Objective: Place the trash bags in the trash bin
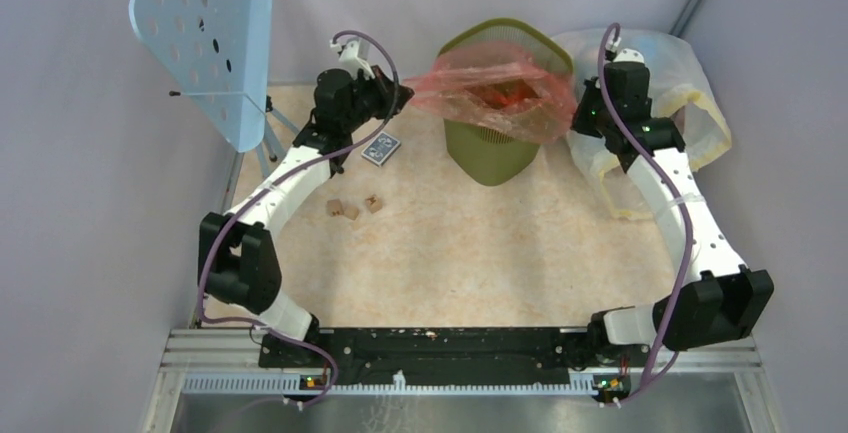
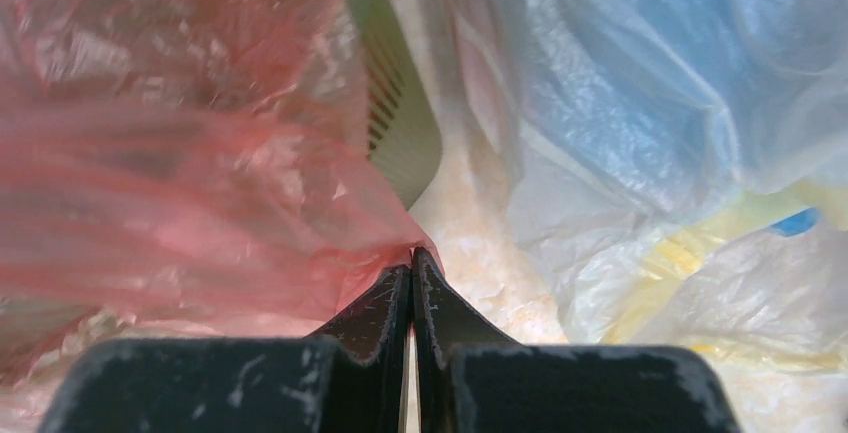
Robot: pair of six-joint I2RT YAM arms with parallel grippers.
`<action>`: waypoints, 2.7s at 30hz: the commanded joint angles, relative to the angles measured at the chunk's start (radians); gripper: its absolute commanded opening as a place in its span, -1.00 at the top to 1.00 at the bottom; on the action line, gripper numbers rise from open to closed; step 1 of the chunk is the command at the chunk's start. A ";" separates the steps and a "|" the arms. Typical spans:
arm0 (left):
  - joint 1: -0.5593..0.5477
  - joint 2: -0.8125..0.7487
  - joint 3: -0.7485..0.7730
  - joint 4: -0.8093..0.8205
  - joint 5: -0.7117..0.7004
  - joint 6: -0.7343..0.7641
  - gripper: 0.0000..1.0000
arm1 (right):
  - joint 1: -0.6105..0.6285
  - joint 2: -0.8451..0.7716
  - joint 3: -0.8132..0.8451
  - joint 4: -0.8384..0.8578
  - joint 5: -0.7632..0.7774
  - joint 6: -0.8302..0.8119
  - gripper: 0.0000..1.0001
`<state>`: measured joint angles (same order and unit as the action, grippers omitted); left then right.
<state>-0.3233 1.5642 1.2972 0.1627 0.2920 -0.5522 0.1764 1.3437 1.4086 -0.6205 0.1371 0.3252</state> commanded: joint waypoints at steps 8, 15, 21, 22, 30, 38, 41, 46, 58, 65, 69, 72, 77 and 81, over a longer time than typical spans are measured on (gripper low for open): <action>0.024 0.117 0.017 0.233 -0.017 -0.025 1.00 | -0.092 0.051 0.043 0.171 0.001 -0.002 1.00; 0.024 0.187 0.116 0.341 0.082 -0.036 0.60 | -0.106 0.089 0.098 0.235 -0.122 -0.045 0.70; 0.025 0.221 0.167 0.359 0.127 -0.046 0.43 | -0.131 0.119 0.145 0.230 -0.182 -0.051 0.55; 0.025 0.224 0.170 0.358 0.119 -0.046 0.43 | -0.135 0.119 0.145 0.236 -0.182 -0.047 0.54; 0.030 0.319 0.286 0.293 0.121 -0.065 0.43 | -0.211 0.238 0.273 0.206 -0.340 -0.035 0.35; 0.038 0.410 0.348 0.361 0.254 -0.153 0.42 | -0.245 0.311 0.284 0.282 -0.553 0.022 0.07; 0.038 0.432 0.361 0.373 0.287 -0.180 0.40 | -0.263 0.315 0.253 0.351 -0.638 0.072 -0.03; 0.042 0.486 0.393 0.396 0.364 -0.230 0.39 | -0.264 0.326 0.213 0.417 -0.744 0.100 0.00; 0.050 0.625 0.551 0.472 0.648 -0.407 0.45 | -0.262 0.189 -0.090 0.763 -0.995 0.214 0.17; 0.051 0.555 0.451 0.495 0.742 -0.434 0.49 | -0.226 0.057 -0.191 0.734 -0.985 0.185 0.19; 0.051 0.480 0.354 0.484 0.783 -0.421 0.49 | -0.161 -0.046 -0.257 0.672 -0.945 0.159 0.20; 0.052 0.417 0.308 0.400 0.787 -0.355 0.49 | -0.104 -0.131 -0.313 0.585 -0.868 0.139 0.20; 0.053 0.357 0.319 0.182 0.754 -0.198 0.49 | -0.093 -0.269 -0.437 0.513 -0.823 0.174 0.27; 0.053 0.319 0.321 0.124 0.758 -0.187 0.49 | -0.089 -0.380 -0.519 0.476 -0.824 0.206 0.27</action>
<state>-0.2161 2.0090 1.5951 0.3416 0.9169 -0.7849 0.0704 1.0321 0.9478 -0.1150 -0.7189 0.4953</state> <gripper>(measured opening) 0.255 0.366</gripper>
